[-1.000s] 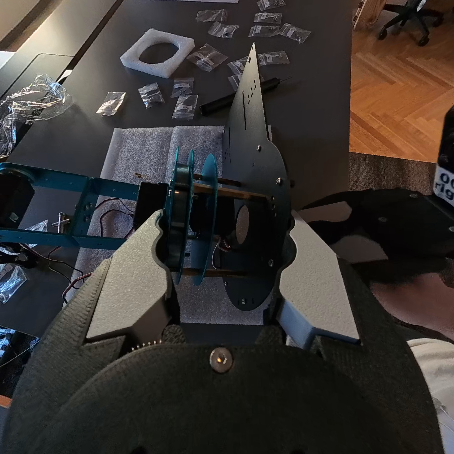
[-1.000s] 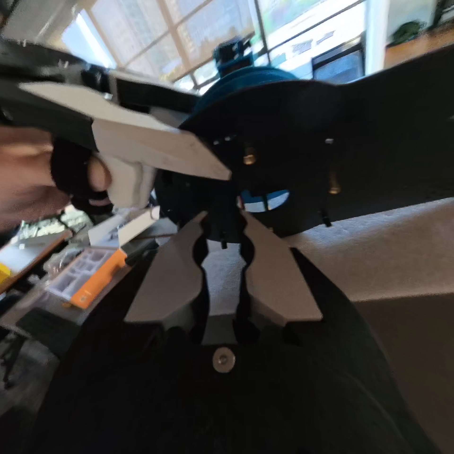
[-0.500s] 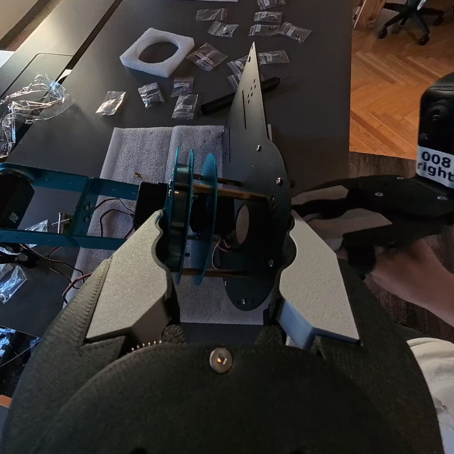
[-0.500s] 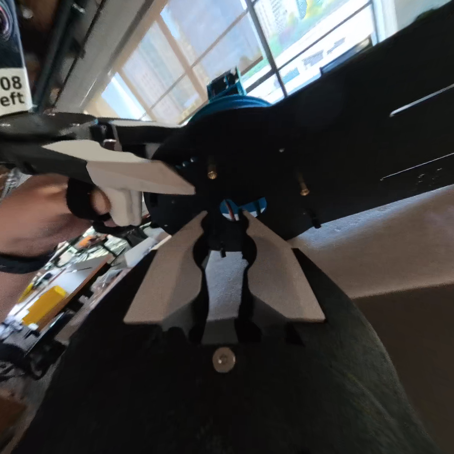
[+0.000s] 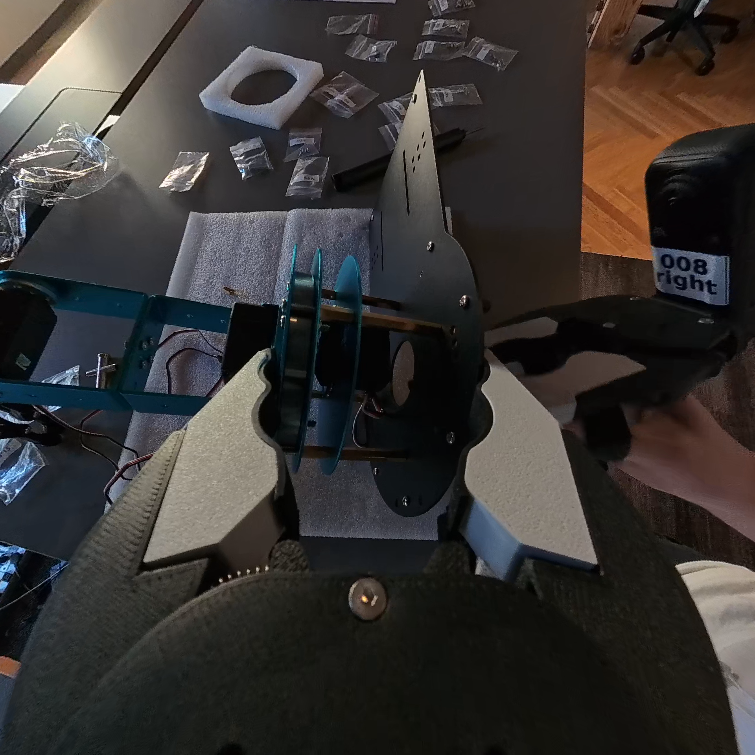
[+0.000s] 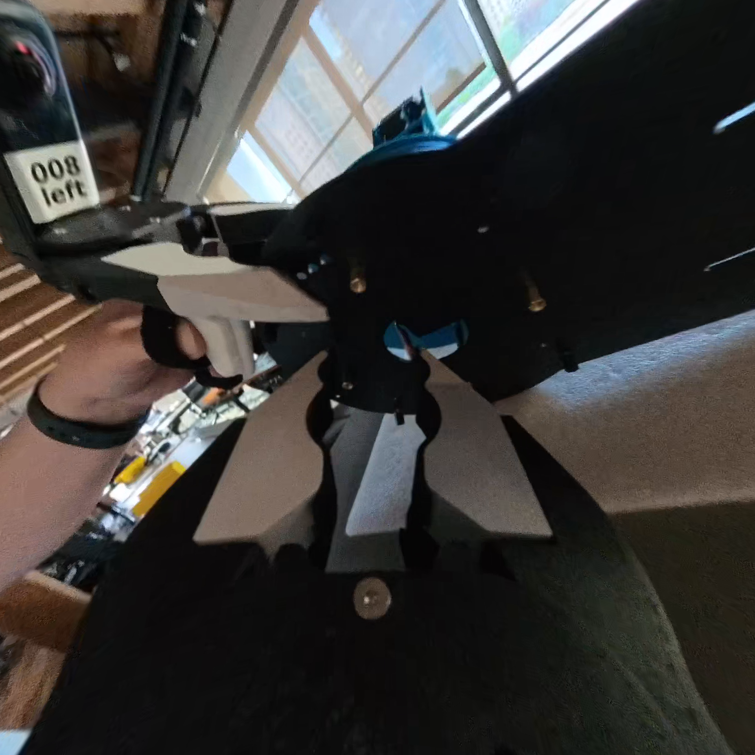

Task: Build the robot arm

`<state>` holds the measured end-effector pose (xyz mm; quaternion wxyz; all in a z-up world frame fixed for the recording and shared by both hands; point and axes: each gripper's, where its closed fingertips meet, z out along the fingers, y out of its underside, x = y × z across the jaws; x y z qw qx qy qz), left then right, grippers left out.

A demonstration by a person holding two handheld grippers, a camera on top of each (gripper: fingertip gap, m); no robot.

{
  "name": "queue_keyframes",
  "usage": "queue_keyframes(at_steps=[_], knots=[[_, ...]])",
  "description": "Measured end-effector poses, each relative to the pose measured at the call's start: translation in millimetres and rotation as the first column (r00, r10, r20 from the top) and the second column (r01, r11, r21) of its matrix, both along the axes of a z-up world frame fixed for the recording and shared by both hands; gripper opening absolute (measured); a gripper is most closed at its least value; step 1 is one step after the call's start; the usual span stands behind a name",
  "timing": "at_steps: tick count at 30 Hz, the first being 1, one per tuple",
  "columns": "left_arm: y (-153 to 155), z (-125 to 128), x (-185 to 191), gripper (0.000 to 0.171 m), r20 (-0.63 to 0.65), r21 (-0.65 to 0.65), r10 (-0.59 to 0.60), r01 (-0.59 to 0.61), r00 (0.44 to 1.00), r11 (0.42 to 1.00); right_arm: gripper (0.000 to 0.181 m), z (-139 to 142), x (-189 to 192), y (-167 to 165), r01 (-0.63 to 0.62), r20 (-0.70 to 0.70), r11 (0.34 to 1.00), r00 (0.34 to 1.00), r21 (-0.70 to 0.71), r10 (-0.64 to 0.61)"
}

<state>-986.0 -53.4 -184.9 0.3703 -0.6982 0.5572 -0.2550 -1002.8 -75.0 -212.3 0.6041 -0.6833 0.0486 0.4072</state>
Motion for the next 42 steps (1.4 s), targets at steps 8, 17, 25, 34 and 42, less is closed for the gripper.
queue_keyframes(at_steps=[8,17,25,34,42], knots=[[0.0,-0.1,-0.2,0.095,-0.005,0.000,-0.002,0.002,1.000,1.000,0.014,-15.3,-9.1,5.3,0.000,0.120,0.996,0.993,-0.092,0.011],[0.0,0.0,0.0,0.095,0.001,0.000,0.002,-0.002,1.000,1.000,0.026,-17.9,-23.0,3.2,-0.032,0.220,0.995,0.974,-0.090,0.051],[0.1,0.2,0.2,0.095,0.008,0.000,0.005,-0.005,1.000,1.000,0.000,-12.5,-3.3,6.7,-0.055,-0.077,0.994,0.996,-0.099,0.047],[0.1,0.8,0.4,0.095,0.024,0.003,0.003,-0.004,1.000,1.000,0.022,10.9,67.4,-36.2,-0.059,0.138,0.992,0.989,0.111,0.043],[0.1,1.8,1.3,0.095,0.050,0.011,0.012,-0.013,0.999,1.000,0.039,60.7,165.0,-44.8,-0.240,0.425,0.964,0.888,0.110,0.173]])
